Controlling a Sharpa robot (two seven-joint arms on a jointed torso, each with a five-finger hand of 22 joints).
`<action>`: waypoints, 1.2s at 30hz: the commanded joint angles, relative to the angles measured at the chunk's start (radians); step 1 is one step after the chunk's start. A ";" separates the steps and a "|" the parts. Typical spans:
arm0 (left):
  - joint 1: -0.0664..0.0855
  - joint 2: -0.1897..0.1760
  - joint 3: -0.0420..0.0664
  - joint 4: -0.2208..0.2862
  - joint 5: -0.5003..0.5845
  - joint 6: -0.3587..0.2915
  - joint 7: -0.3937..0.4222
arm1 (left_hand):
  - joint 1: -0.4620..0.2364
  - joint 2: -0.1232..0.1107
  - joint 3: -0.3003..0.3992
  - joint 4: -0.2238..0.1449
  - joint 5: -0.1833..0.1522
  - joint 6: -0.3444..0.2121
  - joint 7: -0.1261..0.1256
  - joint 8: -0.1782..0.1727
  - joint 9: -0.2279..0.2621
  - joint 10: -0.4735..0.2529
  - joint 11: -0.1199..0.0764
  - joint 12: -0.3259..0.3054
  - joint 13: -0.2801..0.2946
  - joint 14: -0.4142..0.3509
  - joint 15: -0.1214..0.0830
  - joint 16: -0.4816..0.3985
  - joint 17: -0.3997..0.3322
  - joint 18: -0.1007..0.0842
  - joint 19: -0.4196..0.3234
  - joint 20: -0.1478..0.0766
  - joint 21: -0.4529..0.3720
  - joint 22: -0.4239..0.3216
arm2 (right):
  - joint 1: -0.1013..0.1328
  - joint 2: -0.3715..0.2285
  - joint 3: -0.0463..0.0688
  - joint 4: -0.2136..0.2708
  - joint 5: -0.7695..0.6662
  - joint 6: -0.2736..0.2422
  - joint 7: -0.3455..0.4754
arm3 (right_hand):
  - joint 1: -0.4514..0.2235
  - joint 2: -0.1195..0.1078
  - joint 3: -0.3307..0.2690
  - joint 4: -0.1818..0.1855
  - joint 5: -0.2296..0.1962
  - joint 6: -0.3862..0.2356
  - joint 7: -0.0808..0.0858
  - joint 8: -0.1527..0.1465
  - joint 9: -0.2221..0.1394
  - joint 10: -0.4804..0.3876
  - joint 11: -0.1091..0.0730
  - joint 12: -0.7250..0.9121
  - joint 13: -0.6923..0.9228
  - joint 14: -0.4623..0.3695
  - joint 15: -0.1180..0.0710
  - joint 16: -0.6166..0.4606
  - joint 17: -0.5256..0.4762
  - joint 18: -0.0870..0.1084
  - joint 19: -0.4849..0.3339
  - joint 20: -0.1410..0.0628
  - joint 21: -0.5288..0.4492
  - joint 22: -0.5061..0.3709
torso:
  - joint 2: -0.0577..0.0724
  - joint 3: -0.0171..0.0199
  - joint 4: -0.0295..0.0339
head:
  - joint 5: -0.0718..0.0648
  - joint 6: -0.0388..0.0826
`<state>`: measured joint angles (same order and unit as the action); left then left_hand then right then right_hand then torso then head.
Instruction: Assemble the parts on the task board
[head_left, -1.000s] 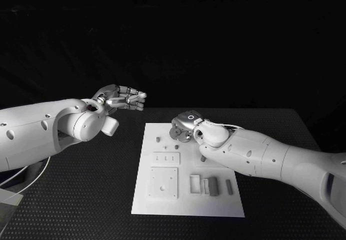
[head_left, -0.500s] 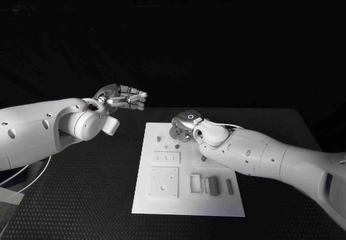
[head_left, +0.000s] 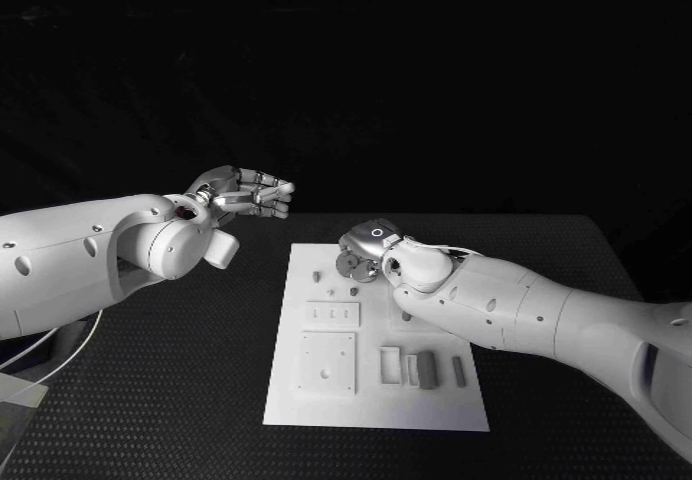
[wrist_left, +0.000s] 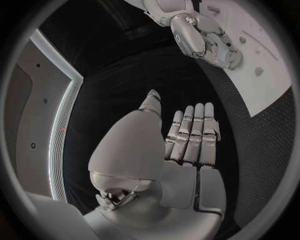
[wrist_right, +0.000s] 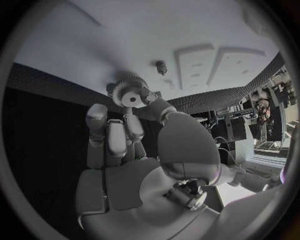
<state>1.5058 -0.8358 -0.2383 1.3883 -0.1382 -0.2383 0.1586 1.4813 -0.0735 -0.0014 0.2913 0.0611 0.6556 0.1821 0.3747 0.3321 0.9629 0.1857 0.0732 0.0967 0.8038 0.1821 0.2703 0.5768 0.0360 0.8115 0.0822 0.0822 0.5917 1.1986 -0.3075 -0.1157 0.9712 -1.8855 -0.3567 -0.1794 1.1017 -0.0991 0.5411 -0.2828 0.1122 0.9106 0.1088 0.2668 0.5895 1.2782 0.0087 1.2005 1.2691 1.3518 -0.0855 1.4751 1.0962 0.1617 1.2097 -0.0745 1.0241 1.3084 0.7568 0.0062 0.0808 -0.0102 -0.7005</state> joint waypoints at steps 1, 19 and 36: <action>0.001 0.003 0.001 0.001 -0.004 0.004 0.009 | 0.001 -0.010 0.001 0.001 -0.005 0.008 0.036 -0.007 0.000 -0.005 0.002 -0.004 -0.001 0.007 0.002 -0.003 0.002 0.013 0.006 0.001 -0.006 -0.002 | -0.003 0.003 -0.002 -0.003 -0.009 0.015 0.005 | -0.006 -0.003 0.007 -0.001 0.002 0.020 0.016 -0.002 0.001 -0.003 0.005 -0.006 -0.001 0.002 -0.006 0.001 -0.002 0.100 0.004 -0.006 -0.001 0.013 | 0.000 -0.0002 0.0008 | 0.001 -0.001; 0.001 0.002 0.001 0.002 -0.004 0.003 0.008 | 0.001 -0.010 0.001 0.001 -0.005 0.008 0.036 -0.007 0.000 -0.005 0.002 -0.004 -0.001 0.007 0.002 -0.004 0.002 0.013 0.006 0.001 -0.006 -0.002 | -0.012 0.010 -0.010 -0.015 -0.006 0.017 0.004 | -0.007 -0.003 0.008 -0.001 0.002 0.020 0.016 -0.003 0.001 -0.003 0.005 -0.006 -0.002 0.002 -0.006 0.001 -0.003 0.100 0.004 -0.006 -0.001 0.013 | 0.000 -0.0002 -0.0012 | 0.005 -0.004; 0.001 0.002 0.001 0.001 -0.004 0.002 0.007 | 0.000 -0.010 0.001 0.001 -0.005 0.008 0.036 -0.007 0.000 -0.005 0.002 -0.004 -0.001 0.007 0.002 -0.004 0.002 0.013 0.007 0.001 -0.006 -0.002 | -0.012 0.006 -0.010 -0.015 0.016 0.002 0.003 | -0.021 -0.033 0.020 0.008 0.001 -0.144 0.036 -0.101 -0.054 -0.025 0.023 -0.029 -0.028 -0.003 0.011 -0.003 -0.016 0.100 0.008 -0.006 -0.011 0.012 | 0.000 0.0007 -0.0010 | 0.006 -0.004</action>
<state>1.5059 -0.8352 -0.2382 1.3881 -0.1391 -0.2384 0.1586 1.4813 -0.0735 -0.0014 0.2913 0.0610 0.6556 0.1820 0.3709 0.3321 0.9629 0.1857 0.0732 0.0969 0.8038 0.1821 0.2703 0.5775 0.0360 0.8115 0.0822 0.0822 0.5911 1.1866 -0.3007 -0.1253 0.9523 -1.8716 -0.3567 -0.1786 1.0807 -0.1199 0.5552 -0.2743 0.1123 0.7696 0.1448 0.1689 0.5369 1.2507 0.0359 1.1753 1.2419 1.3493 -0.0759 1.4751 1.0804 0.1615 1.2151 -0.0763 1.0164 1.3083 0.7565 0.0068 0.0797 -0.0043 -0.7038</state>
